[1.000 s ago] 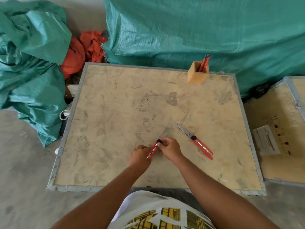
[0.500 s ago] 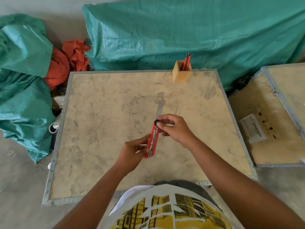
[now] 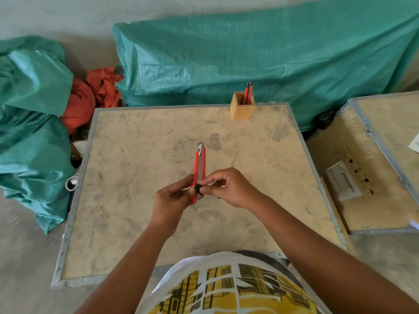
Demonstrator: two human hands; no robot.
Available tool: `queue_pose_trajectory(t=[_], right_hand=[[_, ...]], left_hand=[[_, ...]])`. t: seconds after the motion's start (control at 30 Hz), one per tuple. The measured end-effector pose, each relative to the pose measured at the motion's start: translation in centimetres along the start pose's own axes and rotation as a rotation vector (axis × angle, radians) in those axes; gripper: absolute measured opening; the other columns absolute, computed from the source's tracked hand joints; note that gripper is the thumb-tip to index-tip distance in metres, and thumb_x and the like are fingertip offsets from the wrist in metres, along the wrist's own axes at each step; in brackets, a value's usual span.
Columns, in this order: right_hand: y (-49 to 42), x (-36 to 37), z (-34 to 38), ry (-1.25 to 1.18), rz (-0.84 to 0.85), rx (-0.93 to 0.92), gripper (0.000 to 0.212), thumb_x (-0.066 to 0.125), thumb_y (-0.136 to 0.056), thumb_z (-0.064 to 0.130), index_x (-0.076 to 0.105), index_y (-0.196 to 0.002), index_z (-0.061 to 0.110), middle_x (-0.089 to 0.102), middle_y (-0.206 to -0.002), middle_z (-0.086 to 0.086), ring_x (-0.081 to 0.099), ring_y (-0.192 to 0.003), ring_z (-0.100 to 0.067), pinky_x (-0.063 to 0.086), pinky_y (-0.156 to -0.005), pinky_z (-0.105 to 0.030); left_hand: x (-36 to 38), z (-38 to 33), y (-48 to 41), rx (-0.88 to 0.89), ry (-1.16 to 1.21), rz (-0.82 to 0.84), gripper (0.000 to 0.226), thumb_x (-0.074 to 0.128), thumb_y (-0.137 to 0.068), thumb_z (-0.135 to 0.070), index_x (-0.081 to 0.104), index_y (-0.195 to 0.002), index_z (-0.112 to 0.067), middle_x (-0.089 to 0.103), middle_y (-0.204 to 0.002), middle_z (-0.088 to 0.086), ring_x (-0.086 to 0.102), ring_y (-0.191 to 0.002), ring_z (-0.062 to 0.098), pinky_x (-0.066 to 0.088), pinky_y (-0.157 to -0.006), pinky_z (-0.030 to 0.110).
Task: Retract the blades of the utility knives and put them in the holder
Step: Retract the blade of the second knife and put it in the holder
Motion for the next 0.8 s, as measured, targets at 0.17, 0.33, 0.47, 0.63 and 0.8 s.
queue_pose_trajectory(t=[0.17,0.33,0.47,0.63,0.8], right_hand=[[0.8,-0.4,-0.2,0.044,0.012,-0.097,0.026,0.075,-0.089,0.016,0.077,-0.113,0.024,0.075,-0.102,0.012,0.072,-0.081,-0.022,0.057,-0.076,-0.025],[1.2,-0.4,-0.6,0.038,-0.050,-0.069,0.018,0.081,-0.084,0.022,0.075,-0.102,0.022,0.075,-0.100,0.009,0.070,-0.081,-0.019,0.054,-0.068,-0.022],[1.4,-0.2,-0.3,0.016,-0.051,-0.122,0.029,0.079,-0.086,0.023,0.074,-0.112,0.032,0.072,-0.106,0.015,0.068,-0.082,-0.020,0.058,-0.073,-0.033],[1.1,-0.3,0.0,0.021,-0.106,-0.125,0.020,0.084,-0.080,0.023,0.076,-0.098,0.023,0.075,-0.098,0.009,0.068,-0.080,-0.018,0.060,-0.072,-0.034],[1.0,-0.2,0.1,0.030,-0.093,-0.170,0.025,0.082,-0.083,0.021,0.077,-0.106,0.025,0.075,-0.103,0.011,0.067,-0.079,-0.013,0.056,-0.071,-0.022]], left_hand=[[0.2,0.3,0.2,-0.050,0.093,0.041,0.040,0.060,-0.088,0.002,0.064,-0.125,-0.011,0.074,-0.116,0.006,0.072,-0.104,0.023,0.060,-0.082,0.031],[0.9,0.4,0.3,-0.060,0.072,0.051,0.041,0.059,-0.088,0.008,0.064,-0.125,-0.010,0.077,-0.110,0.003,0.074,-0.098,0.021,0.060,-0.078,0.029],[0.9,0.0,0.3,-0.047,0.083,0.027,0.039,0.058,-0.088,0.008,0.067,-0.119,-0.014,0.077,-0.108,0.001,0.074,-0.095,0.017,0.060,-0.077,0.027],[0.8,-0.3,0.2,-0.045,0.083,0.026,0.039,0.059,-0.088,0.008,0.067,-0.119,-0.013,0.077,-0.109,0.004,0.074,-0.092,0.018,0.060,-0.075,0.027],[0.6,-0.5,0.1,-0.027,0.081,0.029,0.040,0.061,-0.086,0.006,0.065,-0.123,-0.009,0.075,-0.113,0.008,0.073,-0.096,0.022,0.059,-0.075,0.026]])
Point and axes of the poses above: each hand's wrist, its own y-axis away from the middle knuckle, its own x-axis out of the palm, z = x × y, the point moved 1 cm from there along -y, towards the middle knuckle
